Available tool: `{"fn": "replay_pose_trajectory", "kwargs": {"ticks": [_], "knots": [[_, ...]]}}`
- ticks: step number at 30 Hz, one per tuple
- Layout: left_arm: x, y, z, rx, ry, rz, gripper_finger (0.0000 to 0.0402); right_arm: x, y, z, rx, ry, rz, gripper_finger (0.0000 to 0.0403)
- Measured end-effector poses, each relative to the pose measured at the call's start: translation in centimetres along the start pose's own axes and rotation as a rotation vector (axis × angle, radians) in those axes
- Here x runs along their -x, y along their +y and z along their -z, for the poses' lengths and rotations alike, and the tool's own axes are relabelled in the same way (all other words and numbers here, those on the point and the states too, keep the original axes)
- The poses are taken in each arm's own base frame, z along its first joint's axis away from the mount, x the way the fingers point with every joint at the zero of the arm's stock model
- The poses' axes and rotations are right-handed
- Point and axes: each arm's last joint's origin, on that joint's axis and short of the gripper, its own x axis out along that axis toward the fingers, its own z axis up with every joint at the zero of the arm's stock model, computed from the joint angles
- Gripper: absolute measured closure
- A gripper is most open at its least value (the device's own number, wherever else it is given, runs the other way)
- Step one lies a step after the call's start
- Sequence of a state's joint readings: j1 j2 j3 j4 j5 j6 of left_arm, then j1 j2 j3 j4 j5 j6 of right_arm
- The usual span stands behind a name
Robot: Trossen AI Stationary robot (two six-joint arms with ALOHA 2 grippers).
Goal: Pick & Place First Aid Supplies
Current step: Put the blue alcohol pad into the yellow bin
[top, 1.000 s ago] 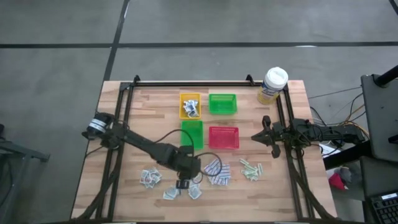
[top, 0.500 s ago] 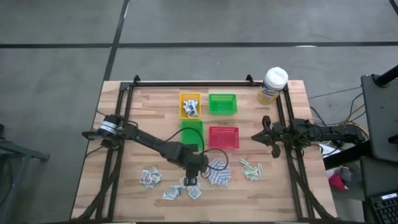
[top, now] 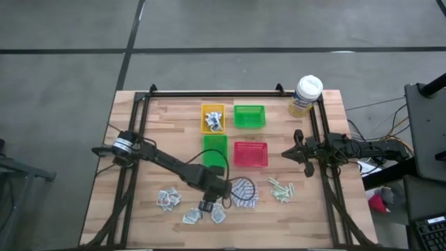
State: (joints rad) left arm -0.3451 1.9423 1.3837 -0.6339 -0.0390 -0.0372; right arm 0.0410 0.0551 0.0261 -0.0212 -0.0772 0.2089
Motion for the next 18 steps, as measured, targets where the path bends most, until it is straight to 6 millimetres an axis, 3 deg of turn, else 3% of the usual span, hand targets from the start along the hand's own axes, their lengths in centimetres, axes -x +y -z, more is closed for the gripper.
{"fn": "replay_pose_trajectory", "kwargs": {"ticks": [18], "knots": [[-2.2,0.0,1.9,-0.092,-0.050,-0.137,0.0241,0.0,0.0,0.0,0.000,0.000,0.000,0.0374]]}}
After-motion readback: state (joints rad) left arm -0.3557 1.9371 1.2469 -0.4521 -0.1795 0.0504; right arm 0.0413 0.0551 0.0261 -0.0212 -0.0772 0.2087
